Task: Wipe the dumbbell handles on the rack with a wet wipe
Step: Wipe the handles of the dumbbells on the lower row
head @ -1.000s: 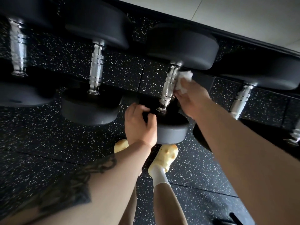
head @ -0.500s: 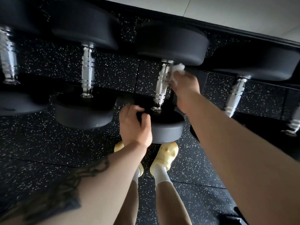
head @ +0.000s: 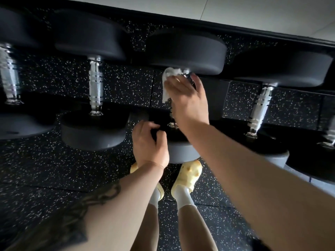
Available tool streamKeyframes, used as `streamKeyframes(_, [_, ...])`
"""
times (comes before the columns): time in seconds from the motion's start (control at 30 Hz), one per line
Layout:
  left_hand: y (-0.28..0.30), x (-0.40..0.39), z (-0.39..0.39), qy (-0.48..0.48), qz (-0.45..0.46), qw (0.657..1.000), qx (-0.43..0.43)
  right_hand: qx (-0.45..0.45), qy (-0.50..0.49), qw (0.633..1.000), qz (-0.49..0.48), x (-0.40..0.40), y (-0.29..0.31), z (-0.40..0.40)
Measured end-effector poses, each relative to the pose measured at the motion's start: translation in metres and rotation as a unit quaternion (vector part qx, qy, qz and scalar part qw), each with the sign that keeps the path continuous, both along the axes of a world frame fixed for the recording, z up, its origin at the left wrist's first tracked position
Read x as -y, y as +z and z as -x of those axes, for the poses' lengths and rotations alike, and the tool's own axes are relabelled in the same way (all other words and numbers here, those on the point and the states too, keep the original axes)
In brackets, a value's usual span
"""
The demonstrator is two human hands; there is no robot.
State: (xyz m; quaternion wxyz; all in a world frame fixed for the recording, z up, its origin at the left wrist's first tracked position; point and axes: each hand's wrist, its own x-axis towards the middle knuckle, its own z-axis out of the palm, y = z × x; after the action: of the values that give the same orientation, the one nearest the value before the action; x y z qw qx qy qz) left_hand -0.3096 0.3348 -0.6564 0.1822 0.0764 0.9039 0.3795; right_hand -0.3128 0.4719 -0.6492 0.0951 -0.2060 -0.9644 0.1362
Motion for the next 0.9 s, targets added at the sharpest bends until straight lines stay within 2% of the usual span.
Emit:
streamKeyframes(0.1, [0.001, 0.000, 0.000, 0.007, 0.005, 1.000, 0.010, 0.028, 0.104, 0.991, -0.073, -0.022, -0.009, -0.007])
streamKeyframes(0.17, [0.001, 0.000, 0.000, 0.006, 0.003, 1.000, 0.005, -0.005, 0.112, 0.993, -0.032, -0.025, -0.007, -0.011])
streamKeyframes(0.27, [0.001, -0.001, -0.001, 0.004, 0.000, 1.000, 0.002, -0.026, -0.011, 0.995, 0.092, -0.010, 0.001, -0.029])
streamKeyframes(0.33, [0.001, -0.001, -0.002, 0.008, -0.002, 1.000, 0.002, -0.013, -0.146, 0.969, 0.201, 0.005, 0.011, -0.033])
streamKeyframes(0.37, [0.001, -0.001, -0.002, 0.012, 0.001, 1.000, 0.003, -0.009, -0.223, 0.938, 0.265, 0.009, 0.015, -0.027])
streamKeyframes(0.4, [0.001, -0.001, -0.002, 0.015, 0.004, 1.000, 0.006, -0.006, -0.312, 0.886, 0.342, 0.008, 0.014, -0.016])
streamKeyframes(0.43, [0.001, -0.001, -0.002, 0.015, 0.005, 1.000, 0.008, -0.012, -0.395, 0.810, 0.433, 0.000, 0.015, -0.001])
streamKeyframes(0.47, [0.002, -0.001, -0.002, 0.013, 0.006, 1.000, 0.007, -0.024, -0.446, 0.712, 0.542, -0.008, 0.017, 0.012])
streamKeyframes(0.5, [0.002, -0.001, -0.002, 0.010, 0.005, 1.000, 0.005, -0.050, -0.456, 0.614, 0.642, -0.015, 0.015, 0.021])
streamKeyframes(0.53, [0.002, -0.001, -0.002, 0.009, 0.004, 1.000, 0.003, -0.071, -0.460, 0.553, 0.691, -0.023, 0.012, 0.028])
streamKeyframes(0.57, [0.003, -0.001, -0.002, 0.010, 0.003, 1.000, 0.004, -0.082, -0.458, 0.517, 0.719, -0.028, 0.010, 0.033])
streamKeyframes(0.6, [0.002, 0.000, -0.002, 0.012, 0.003, 1.000, 0.007, -0.096, -0.453, 0.502, 0.731, -0.031, 0.008, 0.033])
streamKeyframes(0.7, [0.001, 0.000, -0.002, 0.012, 0.002, 1.000, 0.005, -0.087, -0.435, 0.552, 0.706, -0.024, 0.002, 0.005])
streamKeyframes(0.8, [0.000, 0.000, -0.001, 0.002, -0.003, 1.000, 0.001, 0.026, -0.406, 0.609, 0.681, -0.013, 0.005, -0.031])
streamKeyframes(0.87, [0.000, 0.000, -0.001, -0.002, -0.002, 1.000, -0.002, 0.094, -0.357, 0.657, 0.657, -0.019, 0.005, -0.031])
streamKeyframes(0.9, [0.001, -0.001, -0.002, 0.000, 0.002, 1.000, 0.000, 0.109, -0.332, 0.669, 0.656, -0.024, 0.005, -0.024])
